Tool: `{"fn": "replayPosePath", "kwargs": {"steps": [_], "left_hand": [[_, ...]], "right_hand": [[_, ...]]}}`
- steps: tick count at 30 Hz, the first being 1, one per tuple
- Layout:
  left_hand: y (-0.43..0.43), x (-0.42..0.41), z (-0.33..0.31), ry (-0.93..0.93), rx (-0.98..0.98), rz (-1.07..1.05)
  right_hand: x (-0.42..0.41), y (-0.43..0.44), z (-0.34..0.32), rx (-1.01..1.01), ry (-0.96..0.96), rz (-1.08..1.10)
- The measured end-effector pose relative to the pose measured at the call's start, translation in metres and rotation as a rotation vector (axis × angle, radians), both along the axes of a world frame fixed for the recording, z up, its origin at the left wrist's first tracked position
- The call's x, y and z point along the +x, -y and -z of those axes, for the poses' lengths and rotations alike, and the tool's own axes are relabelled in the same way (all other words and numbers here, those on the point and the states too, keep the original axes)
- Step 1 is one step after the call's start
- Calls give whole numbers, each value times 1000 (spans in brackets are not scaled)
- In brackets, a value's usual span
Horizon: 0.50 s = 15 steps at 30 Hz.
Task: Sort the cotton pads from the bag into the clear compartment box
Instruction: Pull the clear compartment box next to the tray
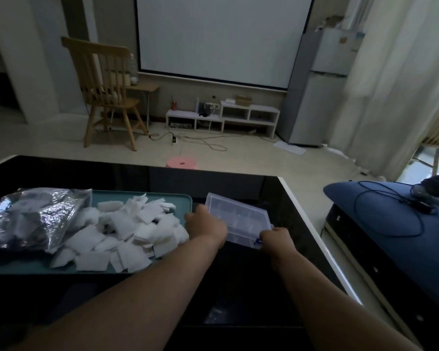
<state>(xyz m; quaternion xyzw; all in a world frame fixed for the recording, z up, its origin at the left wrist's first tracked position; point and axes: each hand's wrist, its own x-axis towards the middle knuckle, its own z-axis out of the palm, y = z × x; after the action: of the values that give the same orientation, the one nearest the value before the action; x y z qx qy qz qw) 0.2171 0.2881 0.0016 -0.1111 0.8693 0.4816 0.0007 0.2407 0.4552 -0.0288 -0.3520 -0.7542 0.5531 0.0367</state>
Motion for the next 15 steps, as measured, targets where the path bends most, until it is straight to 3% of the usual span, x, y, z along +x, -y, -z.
{"fn": "replayPosePath", "kwargs": {"steps": [7,15], "left_hand": [[-1,35,16,114,137,-146],[-5,37,18,116,155,-148]], "right_hand": [[7,3,21,-55,27,59],[17,-2,21,29,85,-61]]}}
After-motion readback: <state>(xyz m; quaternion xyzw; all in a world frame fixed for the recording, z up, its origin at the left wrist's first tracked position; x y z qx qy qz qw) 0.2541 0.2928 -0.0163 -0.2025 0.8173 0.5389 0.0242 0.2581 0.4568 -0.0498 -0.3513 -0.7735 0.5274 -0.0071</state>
